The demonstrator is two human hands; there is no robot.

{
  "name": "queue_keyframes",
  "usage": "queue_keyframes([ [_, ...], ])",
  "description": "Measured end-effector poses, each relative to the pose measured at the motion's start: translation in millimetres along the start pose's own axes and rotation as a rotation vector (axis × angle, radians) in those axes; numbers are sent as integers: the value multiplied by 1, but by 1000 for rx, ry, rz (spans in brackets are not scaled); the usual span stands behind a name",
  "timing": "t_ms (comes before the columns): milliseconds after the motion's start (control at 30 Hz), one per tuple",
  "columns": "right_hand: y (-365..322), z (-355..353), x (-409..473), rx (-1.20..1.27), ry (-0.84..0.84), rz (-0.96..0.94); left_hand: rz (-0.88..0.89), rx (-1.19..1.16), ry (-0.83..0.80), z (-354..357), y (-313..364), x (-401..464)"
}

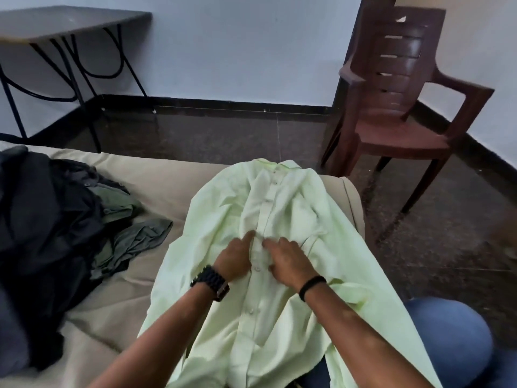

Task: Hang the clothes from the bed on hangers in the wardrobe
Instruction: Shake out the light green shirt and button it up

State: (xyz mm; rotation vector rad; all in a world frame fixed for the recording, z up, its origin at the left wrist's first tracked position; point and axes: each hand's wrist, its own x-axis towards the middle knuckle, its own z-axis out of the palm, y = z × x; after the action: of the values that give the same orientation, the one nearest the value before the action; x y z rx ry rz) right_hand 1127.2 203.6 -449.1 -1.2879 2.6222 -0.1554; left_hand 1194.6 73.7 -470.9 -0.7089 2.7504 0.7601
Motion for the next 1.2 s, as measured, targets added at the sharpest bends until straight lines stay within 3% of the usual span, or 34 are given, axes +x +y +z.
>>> queue_keyframes([
  [133,1,0,1,121,46,-67,18,123,-4,8,-1,-10],
  [300,-16,-9,-11,225,-172,-159,51,575,-288,-19,3,-27],
  [367,-20,-12,-11,201,-300,-181,38,642,-268,-25,7,-29],
  [433,-16,-19,-4,198,-384,-216,14,607,-115,-24,13,-27],
  [500,-7,-27,3,346,-297,-143,30,493,168,-22,17,-16],
  [567,5,-29,12,443,-1,-33,128,333,416,-17,15,8],
  [633,21,-19,21,214,200,22,222,299,346,-9,12,32],
  [700,39,-2,22,10,76,84,231,429,158,6,7,47],
  [767,51,14,20,-29,-96,138,161,481,42,19,5,54],
  [900,59,14,15,27,-127,104,45,440,-31,13,24,52],
  [1000,67,-8,1,285,-120,75,-8,379,42,3,65,42],
  [1200,135,-53,-55,565,193,158,403,285,146,20,200,38],
])
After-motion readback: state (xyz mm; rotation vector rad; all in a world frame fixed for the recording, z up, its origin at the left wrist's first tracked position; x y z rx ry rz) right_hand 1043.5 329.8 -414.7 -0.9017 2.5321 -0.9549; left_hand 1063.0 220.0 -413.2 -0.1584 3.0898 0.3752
